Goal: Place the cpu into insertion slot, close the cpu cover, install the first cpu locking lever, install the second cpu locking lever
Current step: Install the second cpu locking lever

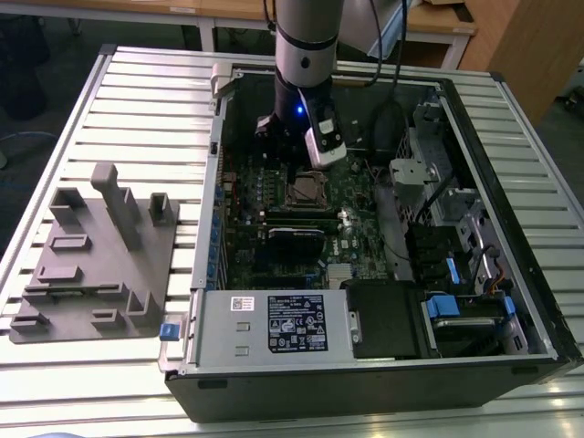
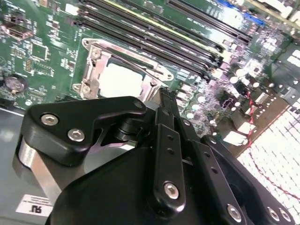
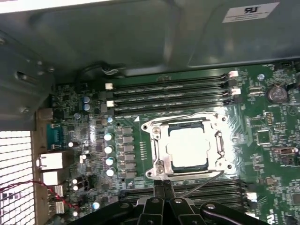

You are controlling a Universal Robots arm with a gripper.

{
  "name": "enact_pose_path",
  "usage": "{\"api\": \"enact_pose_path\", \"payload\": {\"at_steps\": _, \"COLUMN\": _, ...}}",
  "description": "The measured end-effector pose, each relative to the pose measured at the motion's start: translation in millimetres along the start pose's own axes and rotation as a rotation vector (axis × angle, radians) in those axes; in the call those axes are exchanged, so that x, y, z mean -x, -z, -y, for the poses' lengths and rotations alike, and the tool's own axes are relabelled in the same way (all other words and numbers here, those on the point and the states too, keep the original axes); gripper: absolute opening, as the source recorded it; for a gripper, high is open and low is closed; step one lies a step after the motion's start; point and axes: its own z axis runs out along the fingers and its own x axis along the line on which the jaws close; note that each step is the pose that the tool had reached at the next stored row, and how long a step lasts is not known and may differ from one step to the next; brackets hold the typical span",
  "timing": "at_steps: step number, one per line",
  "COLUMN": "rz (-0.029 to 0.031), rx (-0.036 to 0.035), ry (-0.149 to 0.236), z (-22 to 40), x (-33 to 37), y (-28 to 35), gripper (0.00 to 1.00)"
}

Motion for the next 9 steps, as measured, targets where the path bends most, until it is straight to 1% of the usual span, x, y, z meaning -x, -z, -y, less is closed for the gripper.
{"api": "enact_pose_path", "payload": {"at_steps": 4, "rz": -0.0001, "rx": 0.0, "ry": 0.0, "z": -0.9, "x": 7.8, "y": 0.0, "gripper": 0.11}}
{"api": "enact_pose_path", "payload": {"at_steps": 9, "rz": 0.0, "rx": 0.0001, "ry": 0.0, "z": -1.3, "x": 10.7, "y": -0.2, "gripper": 0.11}}
